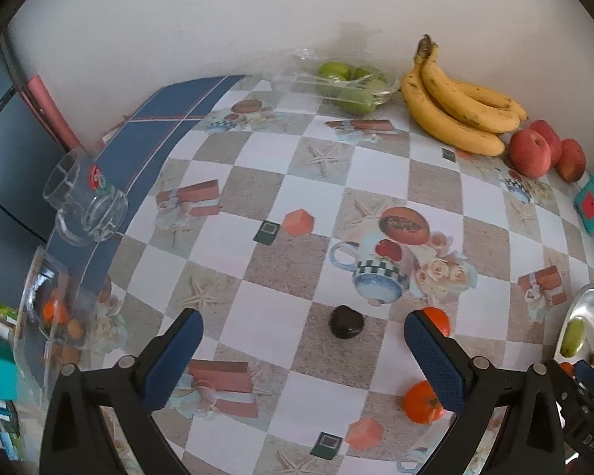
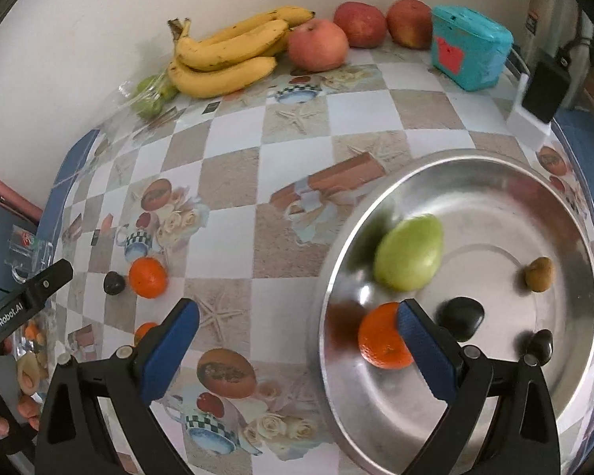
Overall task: Organize fruits
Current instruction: 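Lower the right tool onto a stemmed tangerine and close it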
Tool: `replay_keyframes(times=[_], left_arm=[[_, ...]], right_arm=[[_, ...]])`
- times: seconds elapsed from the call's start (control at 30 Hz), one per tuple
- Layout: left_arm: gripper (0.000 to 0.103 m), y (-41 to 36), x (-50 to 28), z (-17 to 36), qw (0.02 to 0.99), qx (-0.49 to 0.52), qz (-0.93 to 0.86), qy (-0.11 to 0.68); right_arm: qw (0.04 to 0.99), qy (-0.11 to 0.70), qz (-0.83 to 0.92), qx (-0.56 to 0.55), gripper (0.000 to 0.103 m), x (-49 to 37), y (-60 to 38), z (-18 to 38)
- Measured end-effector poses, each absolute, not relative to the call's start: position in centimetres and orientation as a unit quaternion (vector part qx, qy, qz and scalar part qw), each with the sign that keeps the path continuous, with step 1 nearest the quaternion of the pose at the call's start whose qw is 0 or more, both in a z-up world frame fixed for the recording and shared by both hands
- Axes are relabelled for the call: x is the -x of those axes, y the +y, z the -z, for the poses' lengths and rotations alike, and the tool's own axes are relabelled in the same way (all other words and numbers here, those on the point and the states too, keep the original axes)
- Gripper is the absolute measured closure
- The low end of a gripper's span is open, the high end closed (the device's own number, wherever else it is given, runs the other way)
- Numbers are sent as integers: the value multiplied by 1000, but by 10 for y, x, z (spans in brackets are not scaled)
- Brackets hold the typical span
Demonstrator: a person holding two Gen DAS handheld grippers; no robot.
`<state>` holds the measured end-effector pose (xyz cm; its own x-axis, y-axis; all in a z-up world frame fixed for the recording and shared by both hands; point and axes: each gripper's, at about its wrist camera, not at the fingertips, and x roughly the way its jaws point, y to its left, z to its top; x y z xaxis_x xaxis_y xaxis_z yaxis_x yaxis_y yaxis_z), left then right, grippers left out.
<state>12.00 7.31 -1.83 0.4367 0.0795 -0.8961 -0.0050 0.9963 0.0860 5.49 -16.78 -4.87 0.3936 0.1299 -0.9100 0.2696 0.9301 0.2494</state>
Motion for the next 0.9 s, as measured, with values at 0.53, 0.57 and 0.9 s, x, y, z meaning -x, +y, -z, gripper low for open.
replay_keyframes(times=[0.53, 0.57, 0.9], left_arm=[[2, 107, -131, 40, 826, 7, -41, 563], [3, 107, -132, 43, 824, 9, -40, 566], [4, 107, -137, 65, 805, 27, -41, 592]], right_arm=[[818, 553, -30, -156, 3, -72, -101, 50], [818, 553, -34, -153, 3, -72, -97, 50], [809, 572, -71, -114, 6, -75, -53, 65]])
